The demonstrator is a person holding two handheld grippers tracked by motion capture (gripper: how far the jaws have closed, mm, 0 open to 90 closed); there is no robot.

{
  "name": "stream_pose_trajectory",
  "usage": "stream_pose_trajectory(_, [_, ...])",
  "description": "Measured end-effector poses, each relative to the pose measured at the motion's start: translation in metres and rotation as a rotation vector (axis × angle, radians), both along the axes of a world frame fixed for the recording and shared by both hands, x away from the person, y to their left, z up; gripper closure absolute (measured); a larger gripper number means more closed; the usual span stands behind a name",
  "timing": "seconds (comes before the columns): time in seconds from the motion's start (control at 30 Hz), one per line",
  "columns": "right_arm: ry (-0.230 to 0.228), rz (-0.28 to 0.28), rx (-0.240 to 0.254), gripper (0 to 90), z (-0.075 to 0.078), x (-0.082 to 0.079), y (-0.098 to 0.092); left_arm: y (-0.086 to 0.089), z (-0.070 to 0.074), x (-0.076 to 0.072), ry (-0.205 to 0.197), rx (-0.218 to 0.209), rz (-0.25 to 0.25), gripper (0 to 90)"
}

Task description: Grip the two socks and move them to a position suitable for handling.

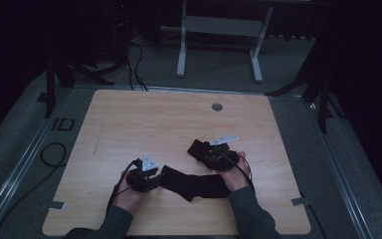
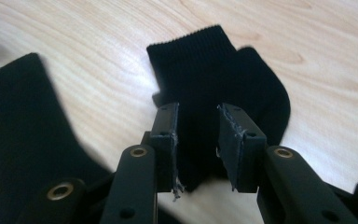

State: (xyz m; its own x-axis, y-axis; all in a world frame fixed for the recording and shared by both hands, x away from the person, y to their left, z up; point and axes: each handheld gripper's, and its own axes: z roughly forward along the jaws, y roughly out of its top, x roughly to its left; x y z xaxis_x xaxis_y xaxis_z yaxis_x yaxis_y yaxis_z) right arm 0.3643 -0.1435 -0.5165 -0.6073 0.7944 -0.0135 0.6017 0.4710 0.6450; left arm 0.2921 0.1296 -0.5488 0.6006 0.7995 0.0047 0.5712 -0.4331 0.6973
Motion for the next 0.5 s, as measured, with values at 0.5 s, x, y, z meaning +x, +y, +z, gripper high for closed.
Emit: stream_pose_trajectory(0.5, [0.064,0.020,-0.116,84.0,-0.022,0.023,0.025,0.001,0.000,0.001,-0.010,0.001,0.016,70.6])
